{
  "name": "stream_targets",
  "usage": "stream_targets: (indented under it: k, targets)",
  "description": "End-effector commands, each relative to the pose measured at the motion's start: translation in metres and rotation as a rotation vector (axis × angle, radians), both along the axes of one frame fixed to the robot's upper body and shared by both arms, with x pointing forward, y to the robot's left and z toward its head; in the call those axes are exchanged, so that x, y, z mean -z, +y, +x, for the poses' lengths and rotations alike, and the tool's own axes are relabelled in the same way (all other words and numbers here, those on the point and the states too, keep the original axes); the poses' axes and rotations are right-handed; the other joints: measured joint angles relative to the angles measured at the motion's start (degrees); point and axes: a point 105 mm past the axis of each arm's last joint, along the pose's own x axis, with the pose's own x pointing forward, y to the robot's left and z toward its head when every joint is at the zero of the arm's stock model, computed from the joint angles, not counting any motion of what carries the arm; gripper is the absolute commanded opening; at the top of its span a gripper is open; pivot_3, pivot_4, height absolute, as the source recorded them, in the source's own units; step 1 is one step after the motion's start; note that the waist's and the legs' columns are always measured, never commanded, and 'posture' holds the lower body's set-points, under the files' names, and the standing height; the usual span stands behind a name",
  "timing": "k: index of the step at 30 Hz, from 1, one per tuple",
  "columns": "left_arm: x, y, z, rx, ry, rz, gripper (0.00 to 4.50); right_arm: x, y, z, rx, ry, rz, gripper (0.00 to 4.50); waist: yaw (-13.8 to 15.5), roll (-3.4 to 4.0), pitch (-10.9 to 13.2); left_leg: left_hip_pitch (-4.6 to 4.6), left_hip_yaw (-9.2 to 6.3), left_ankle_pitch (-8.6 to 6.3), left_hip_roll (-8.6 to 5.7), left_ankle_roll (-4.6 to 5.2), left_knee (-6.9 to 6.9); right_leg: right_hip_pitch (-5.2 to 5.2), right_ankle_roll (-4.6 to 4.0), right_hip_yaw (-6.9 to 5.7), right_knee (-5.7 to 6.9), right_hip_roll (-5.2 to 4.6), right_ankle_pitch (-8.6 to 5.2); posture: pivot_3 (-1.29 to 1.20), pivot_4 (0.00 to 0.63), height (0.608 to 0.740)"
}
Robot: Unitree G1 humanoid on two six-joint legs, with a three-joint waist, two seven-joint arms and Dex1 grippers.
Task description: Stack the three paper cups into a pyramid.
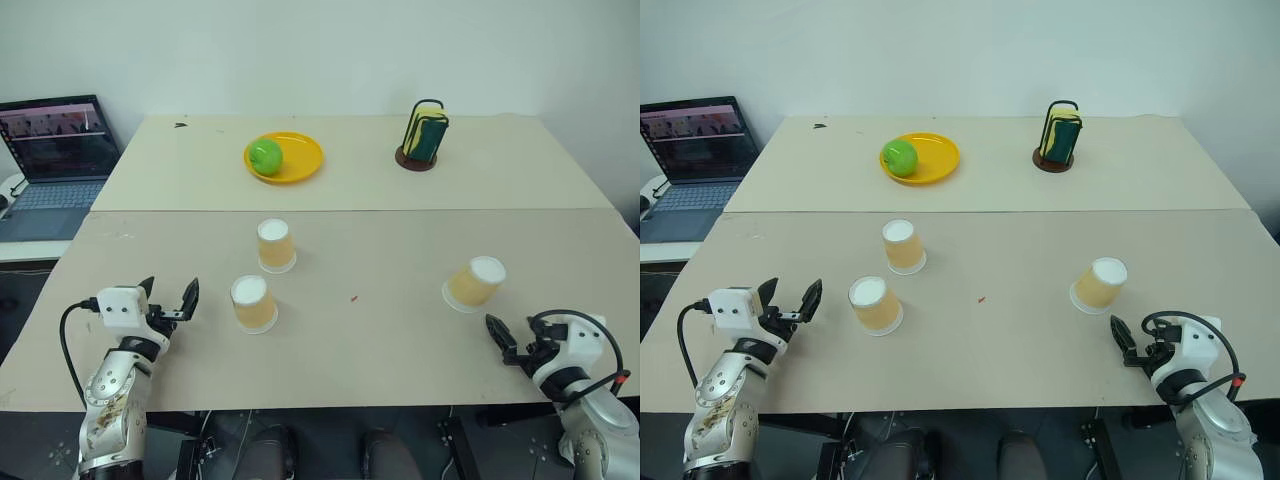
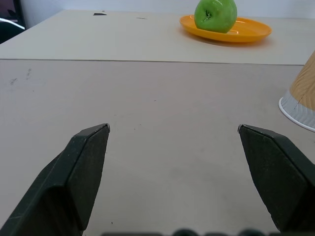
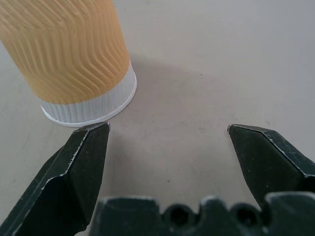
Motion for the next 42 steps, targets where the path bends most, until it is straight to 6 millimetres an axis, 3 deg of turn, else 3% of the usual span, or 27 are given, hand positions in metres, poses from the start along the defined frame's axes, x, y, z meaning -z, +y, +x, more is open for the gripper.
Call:
stream_targets:
  k: [1, 5, 12, 17, 23, 28, 34, 37, 42]
  targets:
    - [-0.008, -0.005, 0.001, 0.040, -0.023, 0.003, 4.46, -0.019, -0.016, -0.004, 0.034, -0.062, -0.048, 4.50, 0.00, 0.00, 0.00, 0.00, 0.00, 0.00, 0.00, 0.00, 0.00, 0.00, 0.00, 0.00, 0.00, 0.00, 0.00, 0.00, 0.150, 0.735]
    - [-0.002, -0.012, -0.001, 0.093, 0.002, 0.012, 4.46, -0.014, -0.031, -0.014, 0.080, -0.050, -0.057, 4.50, 0.40, 0.00, 0.00, -0.01, 0.00, -0.01, -0.02, 0.01, 0.00, 0.01, 0.00, -0.01, -0.03, 0.00, 0.00, 0.00, 0.150, 0.735]
    - [0.002, -0.027, -0.007, 0.202, 0.022, 0.040, 4.46, -0.014, -0.030, -0.020, 0.076, -0.045, -0.051, 4.50, 0.26, 0.00, 0.00, 0.01, 0.01, -0.01, 0.02, 0.01, 0.00, 0.00, -0.01, 0.03, -0.01, -0.14, 0.00, 0.00, 0.150, 0.735]
    - [-0.009, -0.045, -0.009, 0.338, -0.005, 0.092, 4.46, -0.013, -0.029, -0.017, 0.072, -0.040, -0.049, 4.50, 0.27, 0.00, 0.00, 0.01, 0.00, -0.01, 0.02, 0.01, 0.00, 0.00, -0.03, 0.02, -0.03, -0.19, 0.02, 0.00, 0.150, 0.735]
    - [-0.027, -0.079, -0.025, 0.549, -0.018, 0.145, 4.46, -0.010, -0.020, -0.013, 0.033, -0.022, -0.065, 4.50, 0.16, 0.01, 0.00, -0.01, 0.00, -0.02, 0.02, 0.01, 0.00, 0.00, -0.04, 0.04, -0.07, -0.29, 0.02, 0.00, 0.150, 0.735]
    - [-0.034, -0.086, -0.029, 0.594, -0.011, 0.143, 4.46, -0.012, -0.016, -0.017, -0.024, 0.003, -0.081, 4.50, 0.13, 0.04, -0.02, 0.00, -0.03, -0.02, 0.03, 0.01, 0.00, 0.01, -0.06, 0.05, -0.05, -0.32, 0.01, 0.00, 0.150, 0.735]
    - [-0.029, -0.081, -0.026, 0.587, 0.016, 0.144, 4.46, -0.032, 0.004, -0.044, -0.363, 0.114, -0.127, 4.50, 0.63, 0.02, -0.01, -0.01, -0.01, -0.02, 0.01, 0.05, 0.00, 0.03, -0.05, 0.00, -0.10, -0.24, 0.01, 0.00, 0.150, 0.735]
    - [-0.026, -0.078, -0.026, 0.596, 0.030, 0.154, 4.46, -0.057, 0.032, -0.056, -0.591, 0.132, -0.142, 4.50, 0.56, 0.04, -0.02, 0.00, 0.00, -0.02, 0.02, 0.05, 0.02, 0.04, -0.04, 0.01, -0.09, -0.11, 0.01, 0.00, 0.150, 0.735]
    - [-0.019, -0.087, -0.040, 0.709, 0.082, 0.153, 4.46, -0.092, 0.086, -0.051, -0.835, 0.053, -0.212, 4.50, -0.05, -0.12, 0.01, 0.07, 0.00, -0.02, 0.08, 0.04, 0.03, 0.08, -0.04, 0.07, -0.12, 0.03, 0.01, 0.00, 0.150, 0.735]
